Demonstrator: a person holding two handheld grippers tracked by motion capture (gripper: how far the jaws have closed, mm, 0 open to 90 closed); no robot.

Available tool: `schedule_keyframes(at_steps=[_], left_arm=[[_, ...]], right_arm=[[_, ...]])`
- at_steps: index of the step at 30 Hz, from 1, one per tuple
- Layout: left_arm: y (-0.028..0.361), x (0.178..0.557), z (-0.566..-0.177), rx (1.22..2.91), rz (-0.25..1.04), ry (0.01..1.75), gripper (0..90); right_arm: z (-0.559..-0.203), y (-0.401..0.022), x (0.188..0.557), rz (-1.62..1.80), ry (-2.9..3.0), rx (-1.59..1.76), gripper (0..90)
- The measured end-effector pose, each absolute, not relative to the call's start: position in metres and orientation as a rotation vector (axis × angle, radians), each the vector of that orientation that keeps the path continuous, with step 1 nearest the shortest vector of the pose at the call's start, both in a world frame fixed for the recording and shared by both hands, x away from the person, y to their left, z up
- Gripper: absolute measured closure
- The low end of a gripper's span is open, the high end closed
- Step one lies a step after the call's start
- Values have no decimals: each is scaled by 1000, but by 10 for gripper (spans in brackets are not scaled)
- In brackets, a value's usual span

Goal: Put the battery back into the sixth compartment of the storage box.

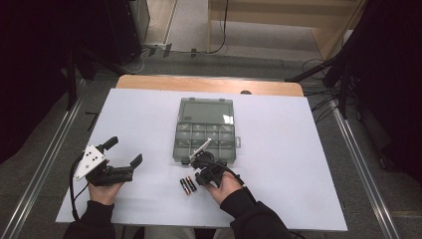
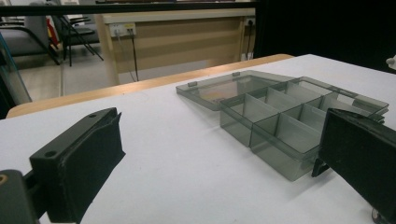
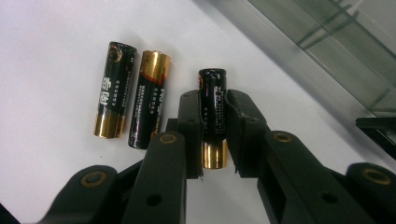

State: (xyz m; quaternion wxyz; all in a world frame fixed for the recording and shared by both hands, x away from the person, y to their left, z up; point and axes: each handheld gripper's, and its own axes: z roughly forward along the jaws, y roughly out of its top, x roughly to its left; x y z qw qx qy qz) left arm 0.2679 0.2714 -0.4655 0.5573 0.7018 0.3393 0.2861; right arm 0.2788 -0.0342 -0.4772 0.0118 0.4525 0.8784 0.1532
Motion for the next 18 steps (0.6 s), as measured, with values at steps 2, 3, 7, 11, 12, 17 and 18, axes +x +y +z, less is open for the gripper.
schedule_keyframes(at_steps=[2,3,7,11,12,17,18], left_arm=[[271,268,-466,1653,673,805,0],[271,268,-466,1654,673,805,0],[271,268,-466,1657,672,804,0],[271,268,-466,1657,671,804,0],[271,268,-466,1657,670,804,0],[271,268,-466,1658,667,804,0],[271,268,-466,1659,668,803,0]], right_arm=[[-477,-35,280,485,2747,1414,776],[-477,-36,280,492,2751,1417,777],[-475,-37,280,513,2751,1423,777],[-471,-41,280,569,2748,1436,778],[-471,-41,280,569,2748,1436,778],[-467,-46,281,632,2741,1465,778],[-466,-47,281,641,2741,1466,778]])
